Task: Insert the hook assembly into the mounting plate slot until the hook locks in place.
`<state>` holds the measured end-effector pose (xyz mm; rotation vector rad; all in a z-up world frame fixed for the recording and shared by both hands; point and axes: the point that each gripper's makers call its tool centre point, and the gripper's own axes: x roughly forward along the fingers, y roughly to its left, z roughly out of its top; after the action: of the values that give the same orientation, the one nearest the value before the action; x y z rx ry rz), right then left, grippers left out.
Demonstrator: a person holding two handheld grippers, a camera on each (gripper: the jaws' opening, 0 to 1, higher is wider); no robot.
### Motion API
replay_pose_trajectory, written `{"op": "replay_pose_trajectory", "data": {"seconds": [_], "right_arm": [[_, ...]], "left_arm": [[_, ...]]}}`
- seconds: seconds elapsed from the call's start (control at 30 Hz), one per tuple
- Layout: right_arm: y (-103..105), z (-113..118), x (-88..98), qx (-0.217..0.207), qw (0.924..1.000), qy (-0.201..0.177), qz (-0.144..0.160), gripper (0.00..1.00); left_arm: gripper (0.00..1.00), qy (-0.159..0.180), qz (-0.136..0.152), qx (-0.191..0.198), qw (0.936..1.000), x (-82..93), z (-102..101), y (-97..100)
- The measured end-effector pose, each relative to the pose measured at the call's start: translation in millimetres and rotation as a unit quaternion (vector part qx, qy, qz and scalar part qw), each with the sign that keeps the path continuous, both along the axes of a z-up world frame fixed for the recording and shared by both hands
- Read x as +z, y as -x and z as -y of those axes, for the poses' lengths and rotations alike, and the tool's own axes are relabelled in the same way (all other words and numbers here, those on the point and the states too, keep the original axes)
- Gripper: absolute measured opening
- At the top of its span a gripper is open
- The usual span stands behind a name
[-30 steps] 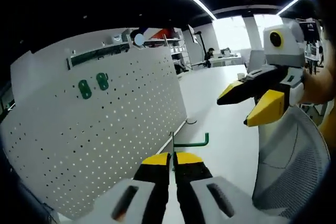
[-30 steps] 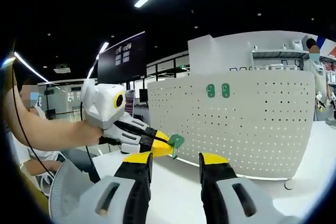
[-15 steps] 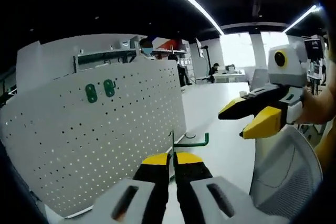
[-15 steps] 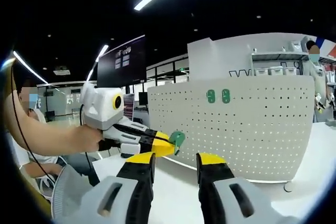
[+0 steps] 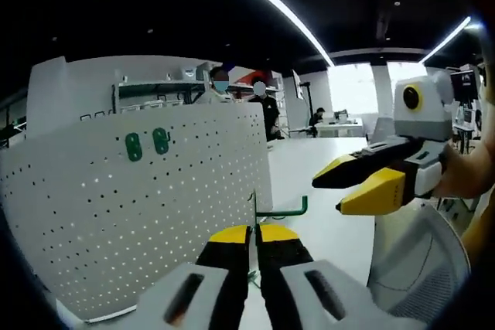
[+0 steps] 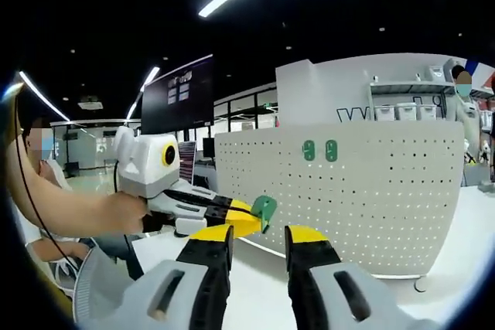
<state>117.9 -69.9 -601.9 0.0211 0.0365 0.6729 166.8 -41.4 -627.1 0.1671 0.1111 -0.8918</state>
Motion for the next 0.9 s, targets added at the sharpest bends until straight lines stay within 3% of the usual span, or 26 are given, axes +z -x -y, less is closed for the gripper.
{"op": "replay_pose_trajectory", "data": {"seconds": [0.37, 0.9], "right_arm": [[-7.3, -5.6, 11.6, -0.001, 0.9999, -0.012, 0.005, 0.21], [-12.1, -14.9, 18.9, 0.0, 0.9997, -0.025, -0.002, 0.13]], "left_arm": [[0.02, 0.055, -0.009, -0.002, 0.9984, 12.1, 3.4, 4.7], [0.02, 0.079, 0.0, -0.001, 0.9969, 21.0, 5.8, 13.0]]}}
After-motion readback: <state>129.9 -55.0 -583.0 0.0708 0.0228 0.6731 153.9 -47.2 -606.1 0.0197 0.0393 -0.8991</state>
